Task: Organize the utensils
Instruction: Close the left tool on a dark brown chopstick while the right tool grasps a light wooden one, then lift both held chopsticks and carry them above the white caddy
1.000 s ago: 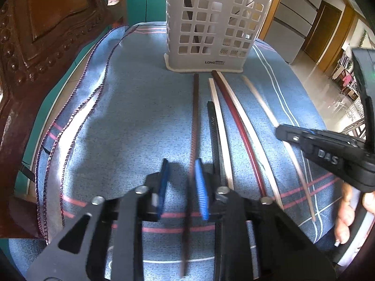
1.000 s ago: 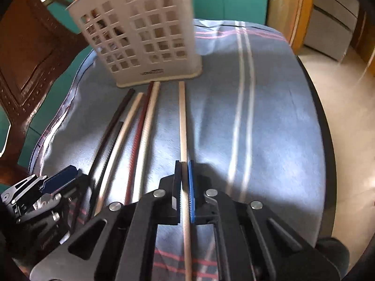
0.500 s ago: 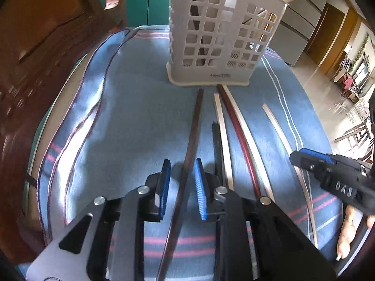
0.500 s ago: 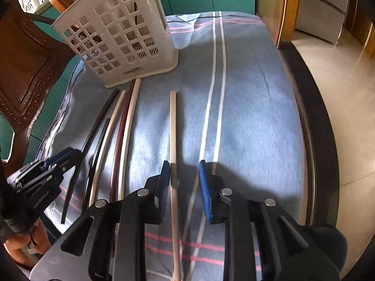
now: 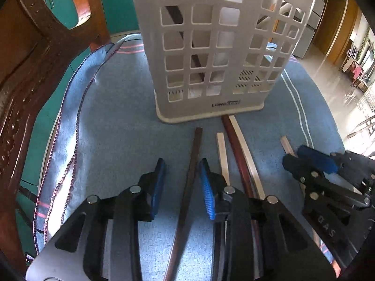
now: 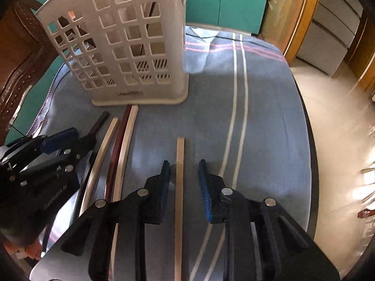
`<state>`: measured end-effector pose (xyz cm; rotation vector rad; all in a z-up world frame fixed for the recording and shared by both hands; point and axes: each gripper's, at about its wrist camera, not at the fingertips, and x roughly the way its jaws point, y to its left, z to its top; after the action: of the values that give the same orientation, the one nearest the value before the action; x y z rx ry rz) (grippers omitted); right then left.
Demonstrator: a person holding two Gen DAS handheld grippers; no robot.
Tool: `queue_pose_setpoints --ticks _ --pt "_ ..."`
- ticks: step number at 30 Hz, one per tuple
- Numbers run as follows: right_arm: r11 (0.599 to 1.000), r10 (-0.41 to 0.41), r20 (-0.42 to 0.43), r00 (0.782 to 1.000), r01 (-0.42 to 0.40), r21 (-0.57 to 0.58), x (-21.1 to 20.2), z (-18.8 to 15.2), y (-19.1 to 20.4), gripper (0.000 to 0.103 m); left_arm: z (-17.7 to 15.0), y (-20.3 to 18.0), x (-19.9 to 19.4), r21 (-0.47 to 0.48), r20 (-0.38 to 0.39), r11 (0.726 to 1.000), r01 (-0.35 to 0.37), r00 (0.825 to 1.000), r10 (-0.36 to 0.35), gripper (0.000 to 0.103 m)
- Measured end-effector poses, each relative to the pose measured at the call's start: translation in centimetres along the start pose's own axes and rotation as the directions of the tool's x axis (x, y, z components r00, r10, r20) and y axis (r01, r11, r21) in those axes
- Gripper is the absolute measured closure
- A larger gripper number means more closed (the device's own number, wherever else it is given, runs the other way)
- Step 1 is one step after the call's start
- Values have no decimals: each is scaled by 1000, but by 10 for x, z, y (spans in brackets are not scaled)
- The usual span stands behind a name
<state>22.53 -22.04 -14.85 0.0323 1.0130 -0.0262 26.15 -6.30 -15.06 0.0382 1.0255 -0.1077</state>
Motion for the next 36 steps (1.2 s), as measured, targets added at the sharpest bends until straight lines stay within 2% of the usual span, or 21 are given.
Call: queue_pose_setpoints --ticks 4,5,6,8,11,12,16,20,23,29,31,32,33,34,35,36 --pt "1000 10 0 1000 -10 -22 0 3 3 80 0 -2 -1 9 -1 1000 -4 1000 4 72" --pt "999 27 2 1000 -27 -22 0 2 3 88 0 -3 -1 14 2 1000 0 1000 0 76" --pt "999 31 2 1000 -31 -23 -1 1 3 94 0 -3 -2 16 3 1000 2 1000 -2 86" --pt "999 44 3 999 -44 -20 -3 -1 3 96 0 -5 -3 15 2 1000 8 1000 -8 94" --pt "996 88 11 996 -88 -4 -13 -7 -1 96 -3 -2 -12 -8 7 999 36 999 -36 96" --pt "996 88 22 996 -88 -2 -19 -10 -2 96 -11 2 -24 -11 23 999 38 999 -38 96" --pt "993 114 102 988 -116 10 -62 -14 -9 96 -8 10 -70 -21 122 998 64 991 -61 96" --pt "982 175 215 961 -186 31 -121 -11 -23 96 -4 23 -123 -41 231 994 102 969 -90 96" --pt "976 199 295 935 -217 30 -162 -7 -29 96 0 31 -167 -54 325 990 130 940 -105 96" --pt "963 239 425 873 -269 10 -224 7 -36 96 9 49 -240 -76 493 974 213 857 -149 96" --pt "960 250 464 850 -280 -3 -238 18 -36 96 14 55 -264 -79 559 963 256 812 -170 96" --pt "959 252 479 841 -283 -8 -244 22 -36 96 15 56 -272 -78 581 960 270 794 -176 96" --pt "959 251 508 824 -284 -11 -255 31 -36 96 19 60 -282 -79 612 954 289 770 -182 96" --pt "958 249 529 811 -286 -12 -262 37 -37 96 23 61 -291 -81 634 950 301 751 -184 96" --pt "957 248 557 792 -289 -16 -271 46 -37 96 26 62 -295 -83 645 948 306 742 -183 96" --pt "957 246 574 781 -290 -15 -275 52 -37 96 31 64 -301 -94 670 944 315 722 -174 96"
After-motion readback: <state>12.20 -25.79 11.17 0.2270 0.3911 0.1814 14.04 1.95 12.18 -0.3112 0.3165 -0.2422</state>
